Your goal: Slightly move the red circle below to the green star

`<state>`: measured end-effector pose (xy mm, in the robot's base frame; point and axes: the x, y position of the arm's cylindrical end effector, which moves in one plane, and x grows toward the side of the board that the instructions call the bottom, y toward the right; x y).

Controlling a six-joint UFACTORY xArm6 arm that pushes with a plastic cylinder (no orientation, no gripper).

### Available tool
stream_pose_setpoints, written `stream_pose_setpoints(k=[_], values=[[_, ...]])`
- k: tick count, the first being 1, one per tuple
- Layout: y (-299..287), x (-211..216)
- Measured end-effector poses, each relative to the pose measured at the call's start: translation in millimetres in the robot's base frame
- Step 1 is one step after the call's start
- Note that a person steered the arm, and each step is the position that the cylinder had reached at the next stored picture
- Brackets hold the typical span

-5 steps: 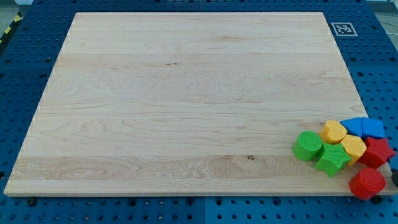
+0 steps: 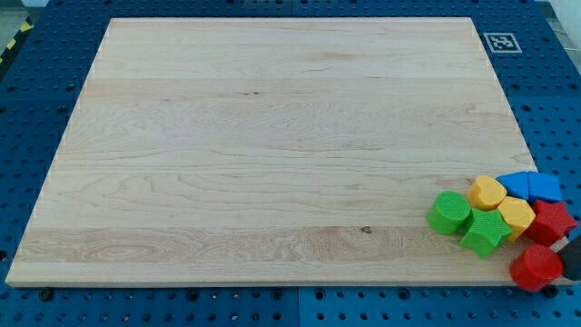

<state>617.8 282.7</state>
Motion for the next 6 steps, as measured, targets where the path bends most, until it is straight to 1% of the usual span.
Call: stream_pose_setpoints(k=[6], values=[[-10.2, -1.0]])
